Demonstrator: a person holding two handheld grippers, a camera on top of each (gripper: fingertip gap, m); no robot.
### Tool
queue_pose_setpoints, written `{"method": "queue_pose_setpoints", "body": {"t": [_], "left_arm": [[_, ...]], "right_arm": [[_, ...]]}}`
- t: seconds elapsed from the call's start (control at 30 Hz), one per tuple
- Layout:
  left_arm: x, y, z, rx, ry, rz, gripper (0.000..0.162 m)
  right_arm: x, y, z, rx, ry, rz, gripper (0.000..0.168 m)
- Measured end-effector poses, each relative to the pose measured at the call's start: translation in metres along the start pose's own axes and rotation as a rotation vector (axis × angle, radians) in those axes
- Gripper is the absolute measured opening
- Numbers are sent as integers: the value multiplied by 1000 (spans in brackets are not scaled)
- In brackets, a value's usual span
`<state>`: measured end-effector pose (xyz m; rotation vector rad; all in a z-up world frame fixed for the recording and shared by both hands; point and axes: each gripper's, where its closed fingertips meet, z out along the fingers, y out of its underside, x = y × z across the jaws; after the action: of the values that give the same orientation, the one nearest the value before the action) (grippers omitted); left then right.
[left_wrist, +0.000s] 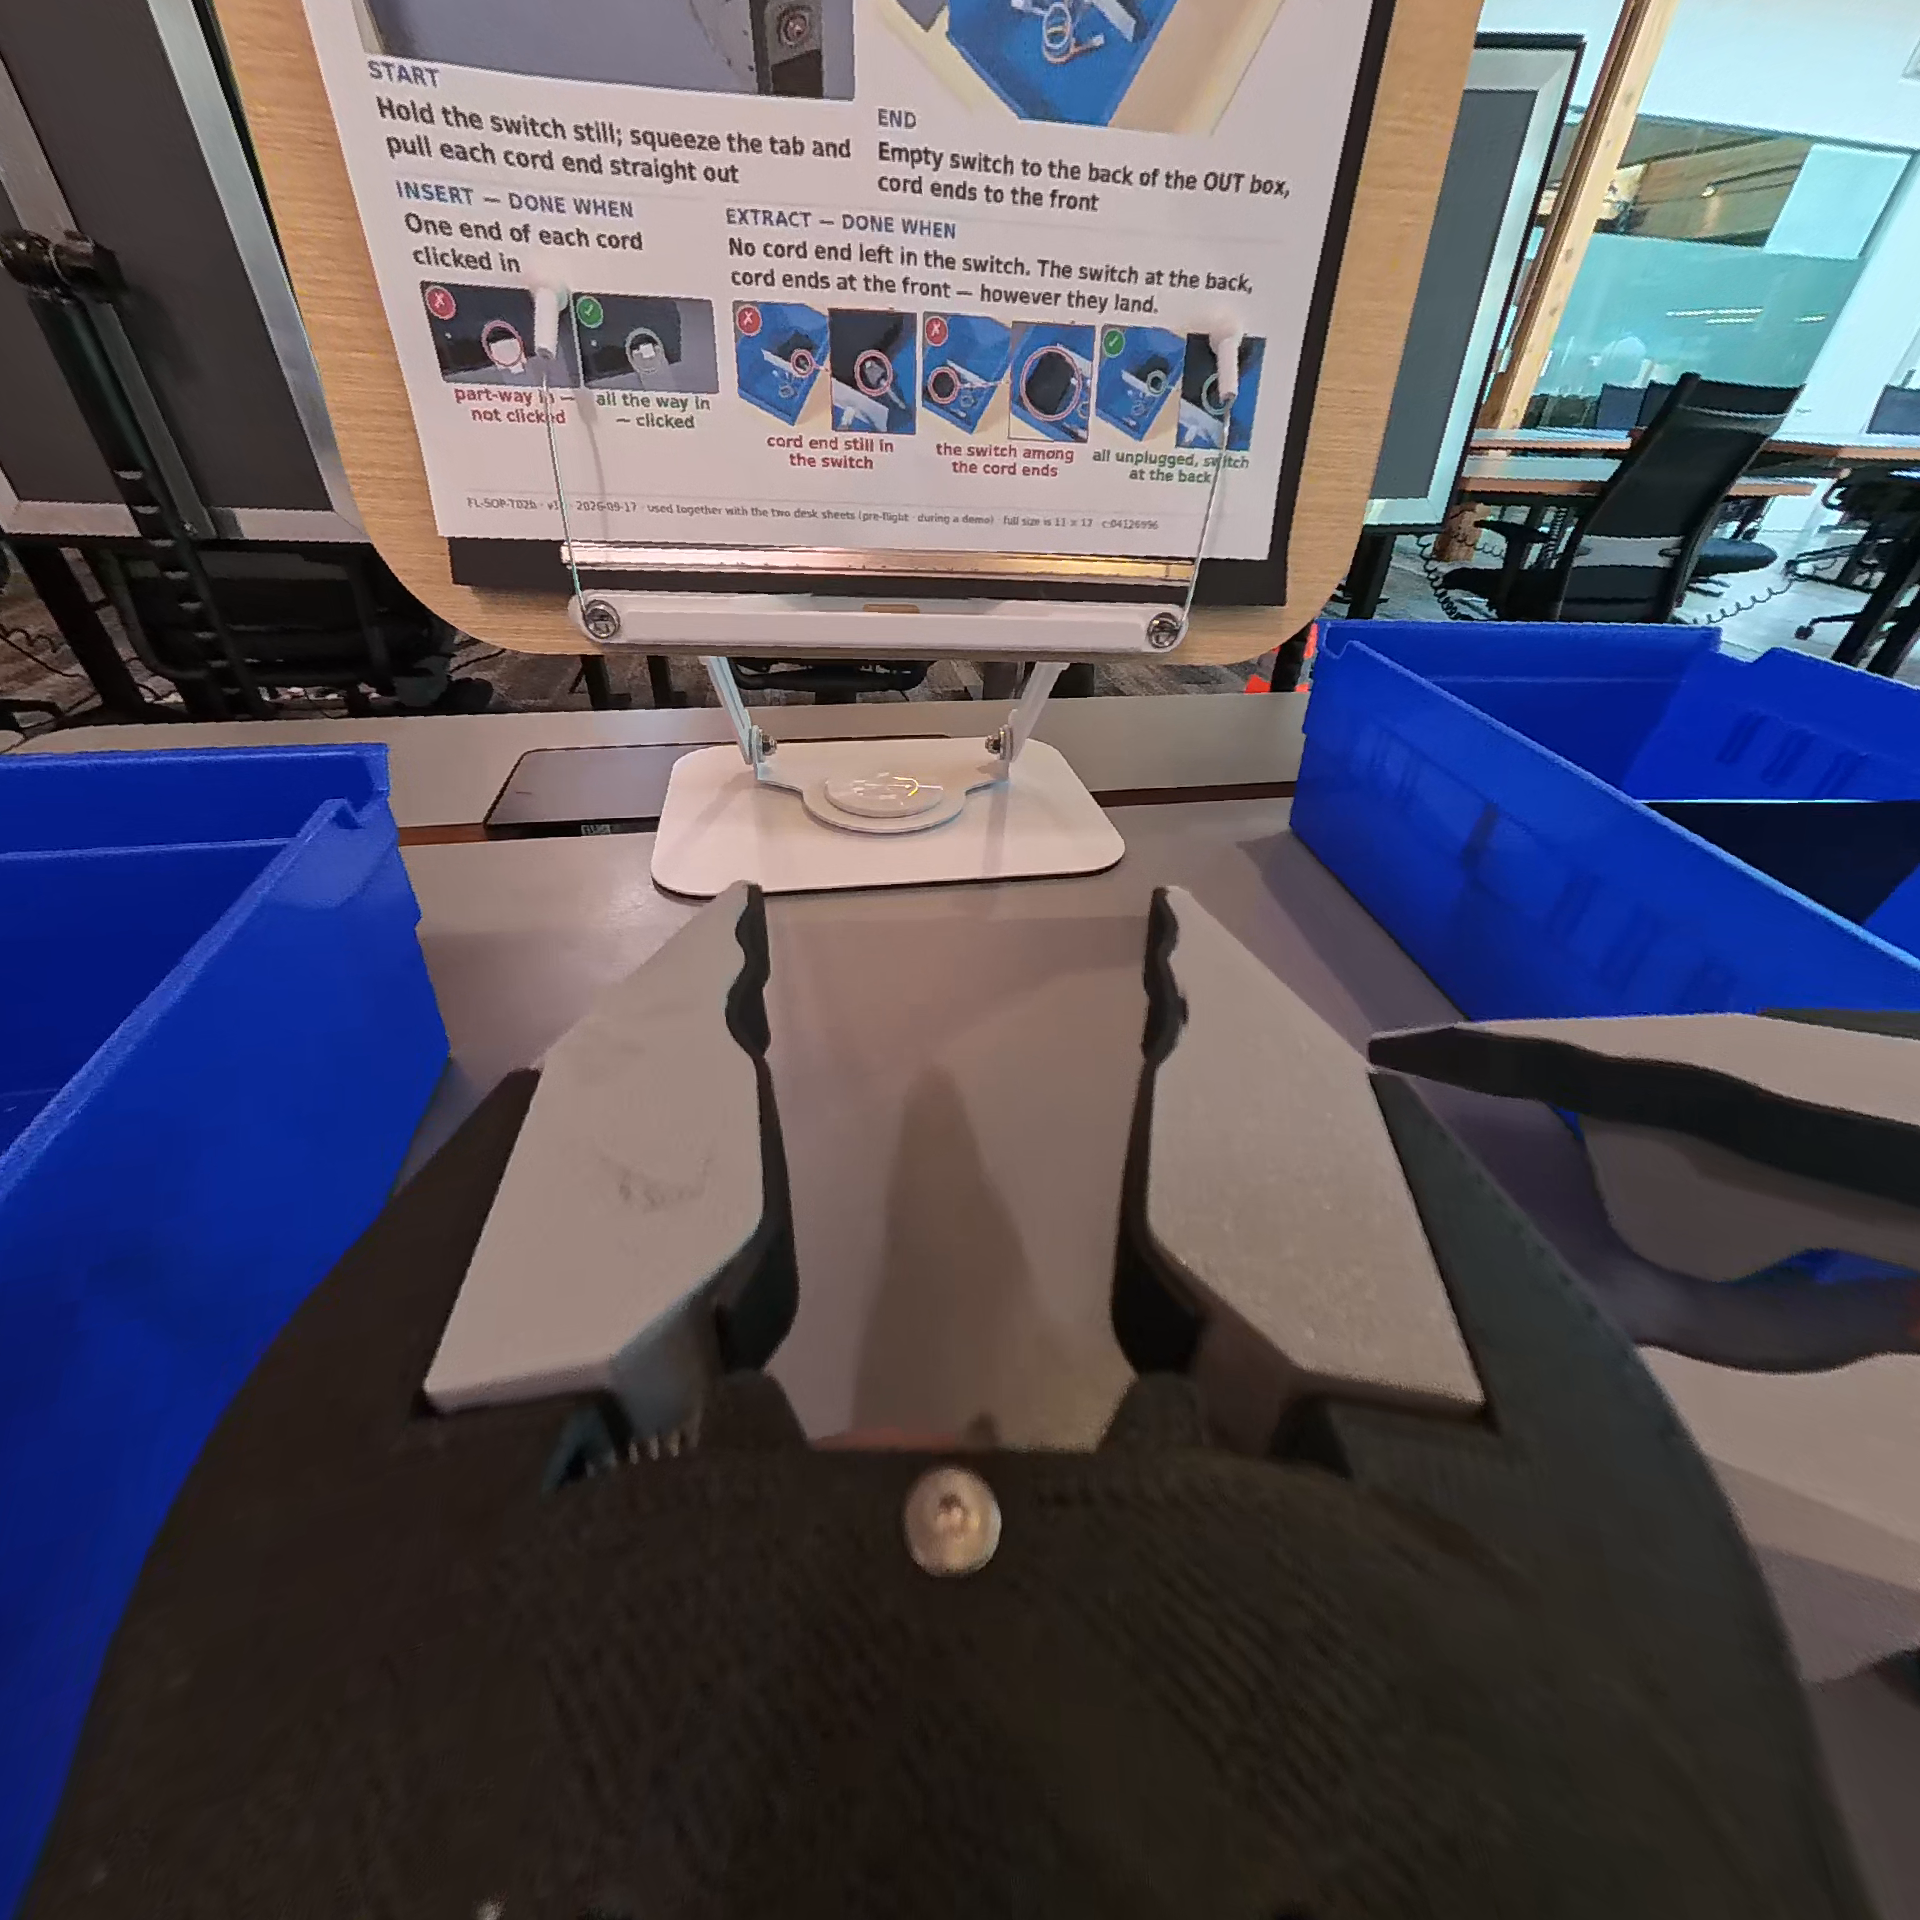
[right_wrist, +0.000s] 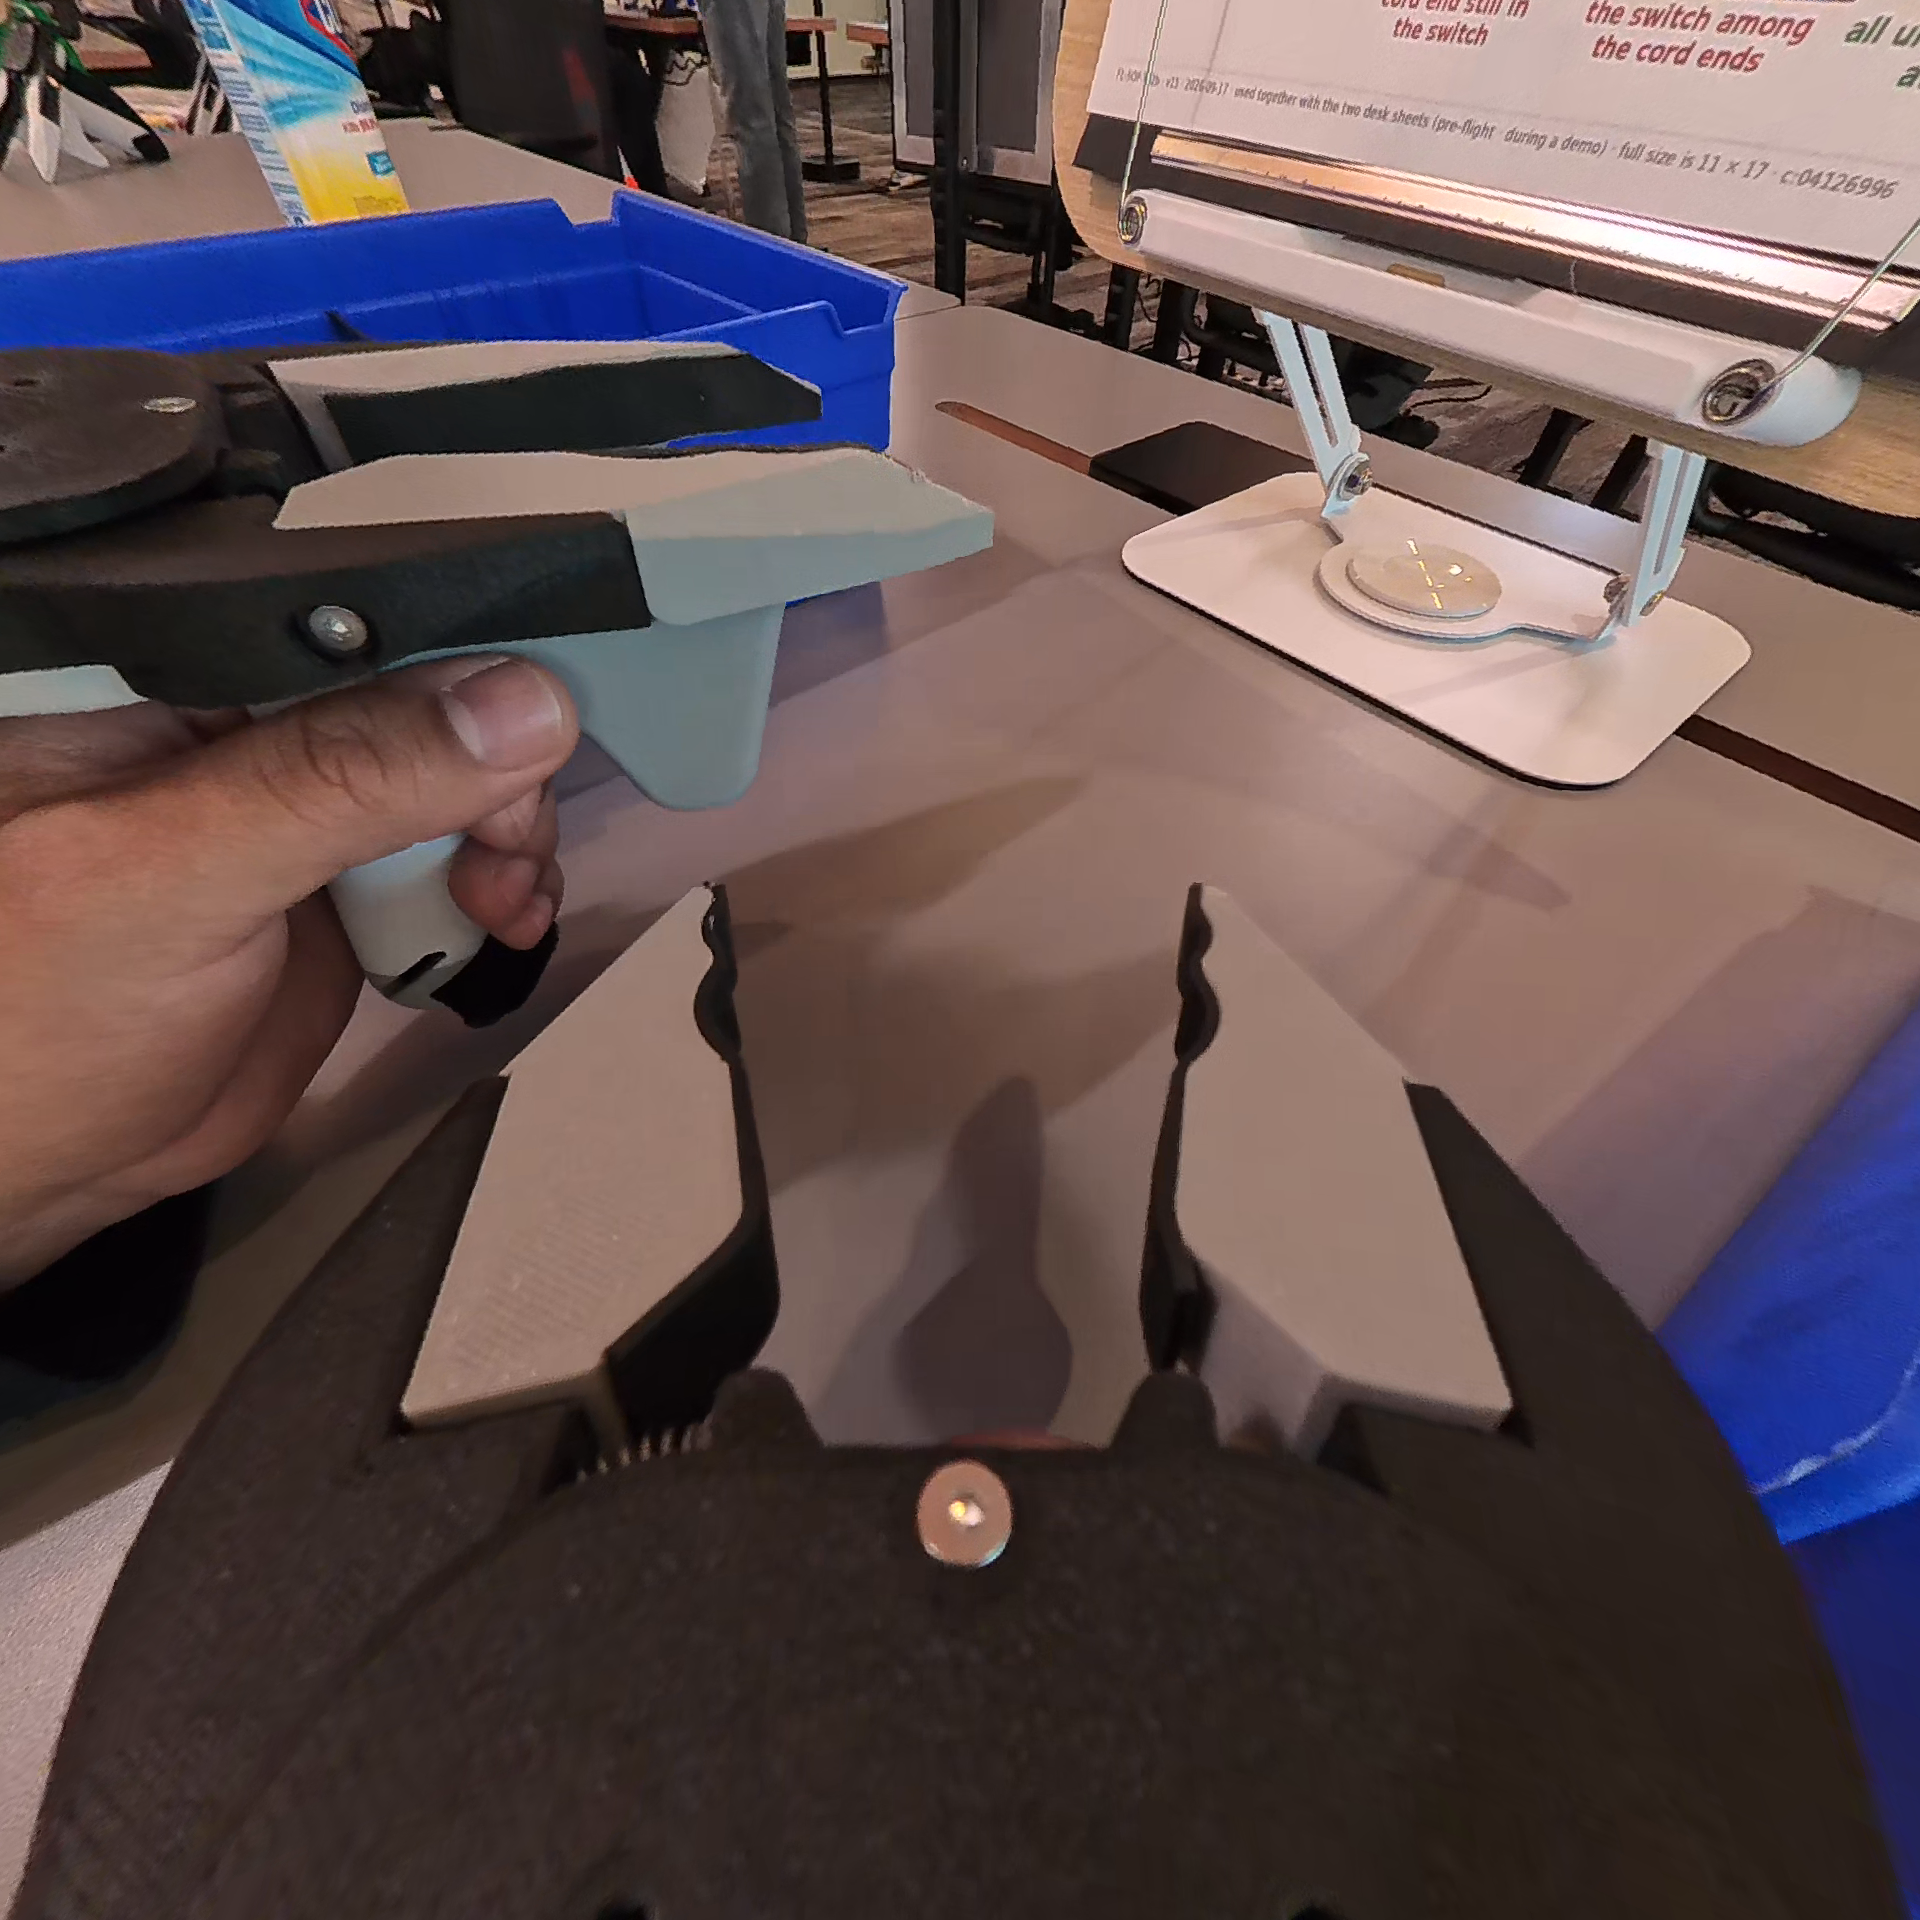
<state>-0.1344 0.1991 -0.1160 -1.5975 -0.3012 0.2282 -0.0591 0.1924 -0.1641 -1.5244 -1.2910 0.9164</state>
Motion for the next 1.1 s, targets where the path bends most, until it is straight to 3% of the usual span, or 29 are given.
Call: {"method": "queue_pose_setpoints", "body": {"t": [1.1], "left_arm": [[10, 9, 4, -45, 43, 13, 69]], "right_arm": [[-6, 3, 1, -20, -36, 4, 71]]}}
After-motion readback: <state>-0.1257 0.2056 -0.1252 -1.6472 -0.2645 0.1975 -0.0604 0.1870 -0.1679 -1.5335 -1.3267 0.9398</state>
